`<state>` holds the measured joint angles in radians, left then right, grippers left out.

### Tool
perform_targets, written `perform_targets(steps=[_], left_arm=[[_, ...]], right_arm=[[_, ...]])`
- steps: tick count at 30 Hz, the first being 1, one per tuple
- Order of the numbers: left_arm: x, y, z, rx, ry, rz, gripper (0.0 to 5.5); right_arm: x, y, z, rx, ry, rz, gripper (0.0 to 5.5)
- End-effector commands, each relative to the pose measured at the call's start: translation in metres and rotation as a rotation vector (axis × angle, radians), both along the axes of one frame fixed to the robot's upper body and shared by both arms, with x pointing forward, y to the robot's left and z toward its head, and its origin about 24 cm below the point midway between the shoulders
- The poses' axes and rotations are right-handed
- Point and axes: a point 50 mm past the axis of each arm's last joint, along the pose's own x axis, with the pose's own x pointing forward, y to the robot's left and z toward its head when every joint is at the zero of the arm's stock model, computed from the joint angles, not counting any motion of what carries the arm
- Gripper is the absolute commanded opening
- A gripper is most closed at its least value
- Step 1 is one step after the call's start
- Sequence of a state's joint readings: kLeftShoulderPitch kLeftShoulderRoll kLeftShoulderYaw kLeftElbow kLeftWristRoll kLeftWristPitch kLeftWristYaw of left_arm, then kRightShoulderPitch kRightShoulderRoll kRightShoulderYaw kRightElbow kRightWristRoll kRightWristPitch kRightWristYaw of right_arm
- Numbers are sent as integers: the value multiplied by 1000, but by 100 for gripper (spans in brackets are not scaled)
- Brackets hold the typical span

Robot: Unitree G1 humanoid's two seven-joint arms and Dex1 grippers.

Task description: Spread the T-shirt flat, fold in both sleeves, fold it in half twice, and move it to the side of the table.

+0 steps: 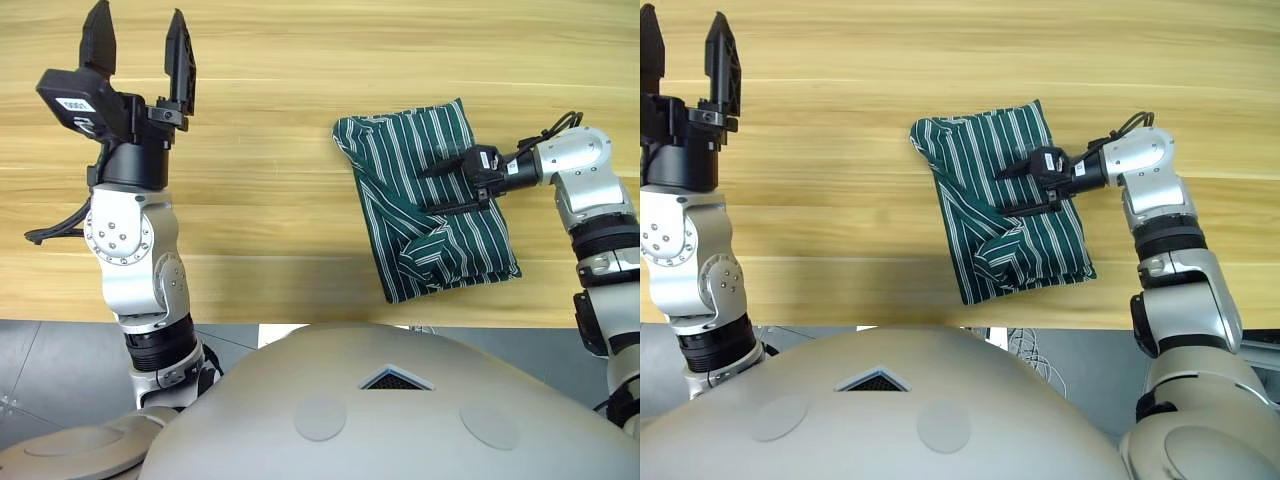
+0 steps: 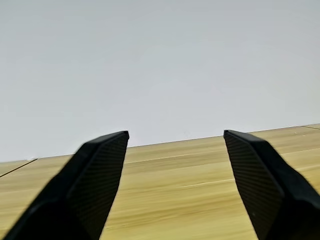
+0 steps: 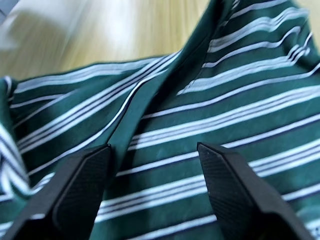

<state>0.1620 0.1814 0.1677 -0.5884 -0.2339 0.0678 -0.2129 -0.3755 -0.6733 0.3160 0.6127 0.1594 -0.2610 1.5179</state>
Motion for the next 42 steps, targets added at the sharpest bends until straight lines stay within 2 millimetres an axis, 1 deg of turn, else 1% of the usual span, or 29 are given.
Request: perform_targets(steps=[1, 4, 6, 9, 11, 13, 15, 18, 21, 26, 31, 38, 42], left_arm=[[-2, -2, -2, 2, 23, 12, 343], [-2, -3, -4, 2, 29, 10, 343], [-2, -4, -5, -2, 34, 12, 343], [-2, -5, -6, -7, 40, 10, 343], [-2, -6, -6, -10, 42, 9, 343], [-2, -6, -6, -10, 43, 7, 343], [-1, -5, -6, -9, 43, 7, 343], [-1, -5, -6, -9, 44, 6, 343], [0, -6, -6, -7, 46, -2, 343], [0, -7, -7, -7, 47, -6, 343], [1, -8, -7, -7, 48, -14, 343], [1, -10, -8, -11, 53, -21, 343], [1, -9, -7, -12, 52, -24, 343]], right_arm=[[20, -22, 34, -27, -92, -40, 322], [26, -33, 66, 7, -157, -45, 322], [25, -38, 75, 6, -173, -42, 322], [10, -43, 63, -57, -118, -8, 322], [-6, -37, 53, -84, -86, 65, 322], [-18, -29, 50, -93, -75, 138, 322], [-23, -25, 50, -107, -72, 179, 322], [-26, -21, 50, -96, -62, 193, 322], [-26, -14, 43, -94, -57, 200, 322], [-21, -3, 34, -104, -70, 197, 322], [-24, 1, 26, -141, -80, 214, 322], [-27, 9, 22, -129, -104, 223, 322], [-29, 16, 24, -99, -132, 224, 322]])
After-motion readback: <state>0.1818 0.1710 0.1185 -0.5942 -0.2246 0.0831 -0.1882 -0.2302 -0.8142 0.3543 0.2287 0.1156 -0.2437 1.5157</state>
